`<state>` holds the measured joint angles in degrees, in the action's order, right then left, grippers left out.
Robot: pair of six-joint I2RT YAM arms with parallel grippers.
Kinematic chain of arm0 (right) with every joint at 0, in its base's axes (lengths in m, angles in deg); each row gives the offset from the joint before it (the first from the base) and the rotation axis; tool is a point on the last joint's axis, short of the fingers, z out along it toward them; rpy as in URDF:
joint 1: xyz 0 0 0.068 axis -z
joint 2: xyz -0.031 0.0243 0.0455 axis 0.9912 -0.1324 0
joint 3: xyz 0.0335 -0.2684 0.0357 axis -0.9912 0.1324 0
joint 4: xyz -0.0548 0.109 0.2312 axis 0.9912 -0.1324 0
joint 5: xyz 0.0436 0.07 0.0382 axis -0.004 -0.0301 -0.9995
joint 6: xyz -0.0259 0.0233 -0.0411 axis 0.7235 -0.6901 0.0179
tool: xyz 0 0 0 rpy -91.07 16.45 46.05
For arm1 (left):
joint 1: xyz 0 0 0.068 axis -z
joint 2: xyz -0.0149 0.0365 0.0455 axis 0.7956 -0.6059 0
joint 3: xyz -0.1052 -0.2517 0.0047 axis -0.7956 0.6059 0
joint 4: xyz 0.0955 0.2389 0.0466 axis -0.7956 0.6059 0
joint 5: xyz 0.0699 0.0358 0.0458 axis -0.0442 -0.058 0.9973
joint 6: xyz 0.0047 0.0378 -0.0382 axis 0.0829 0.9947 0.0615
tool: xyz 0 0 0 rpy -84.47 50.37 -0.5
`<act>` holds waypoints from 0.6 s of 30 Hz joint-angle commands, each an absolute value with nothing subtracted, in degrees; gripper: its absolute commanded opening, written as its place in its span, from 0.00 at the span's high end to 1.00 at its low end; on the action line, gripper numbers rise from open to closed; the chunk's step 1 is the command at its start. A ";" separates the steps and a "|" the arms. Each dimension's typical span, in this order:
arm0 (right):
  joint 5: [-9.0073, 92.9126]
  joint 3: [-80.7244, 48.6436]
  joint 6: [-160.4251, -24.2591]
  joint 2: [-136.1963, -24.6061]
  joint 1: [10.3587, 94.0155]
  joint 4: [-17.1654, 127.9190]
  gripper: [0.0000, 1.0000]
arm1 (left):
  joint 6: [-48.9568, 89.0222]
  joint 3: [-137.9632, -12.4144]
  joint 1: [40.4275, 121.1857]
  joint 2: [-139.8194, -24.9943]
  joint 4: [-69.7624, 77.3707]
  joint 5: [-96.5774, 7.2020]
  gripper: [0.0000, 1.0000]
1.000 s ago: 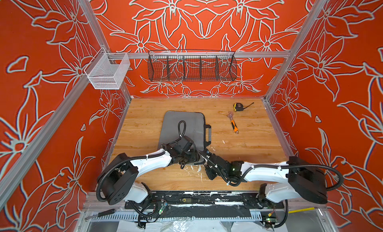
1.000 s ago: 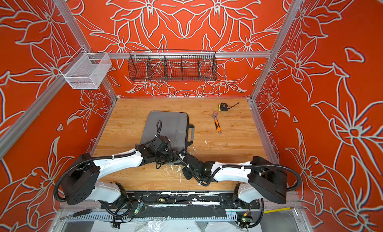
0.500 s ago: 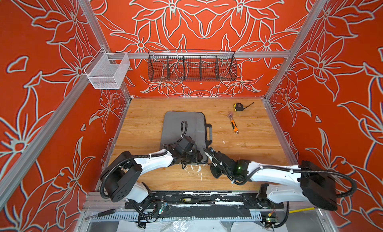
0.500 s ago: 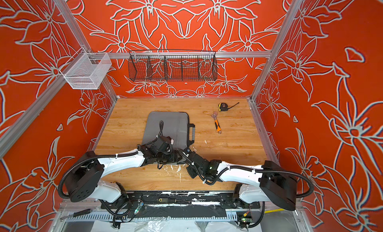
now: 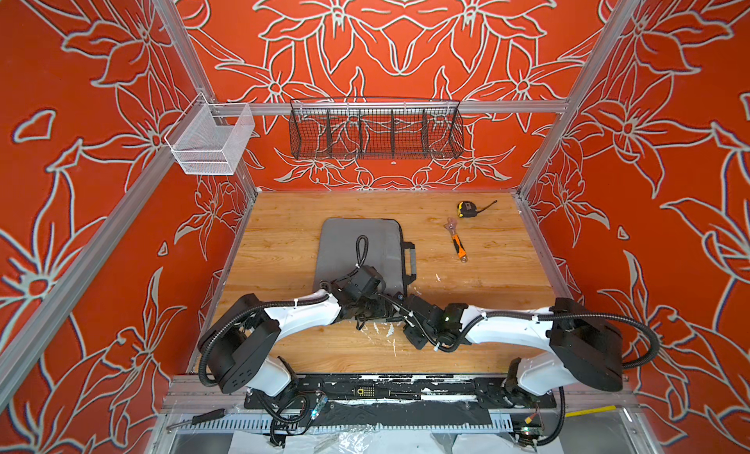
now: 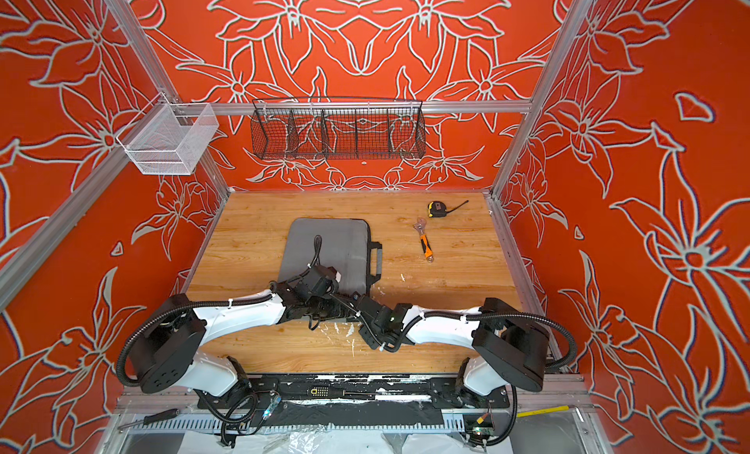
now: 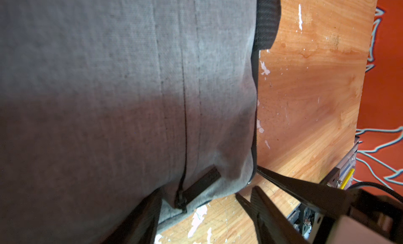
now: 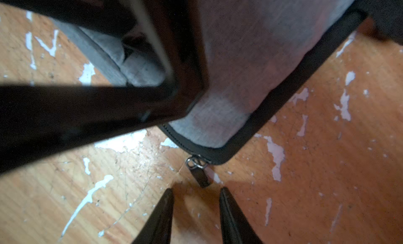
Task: Open the zippered laptop bag and take out the laptop
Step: Unzip the zipper on the zippered laptop bag.
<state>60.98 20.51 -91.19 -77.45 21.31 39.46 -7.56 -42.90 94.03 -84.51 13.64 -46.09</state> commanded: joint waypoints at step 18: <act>65.29 26.31 -87.20 -75.10 20.00 54.35 1.00 | -6.91 -38.29 93.49 -86.35 24.02 -39.32 0.32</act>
<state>64.30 24.11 -89.00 -76.55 20.59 49.54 -7.41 -42.14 93.55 -83.77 12.83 -44.34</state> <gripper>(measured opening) 0.052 0.678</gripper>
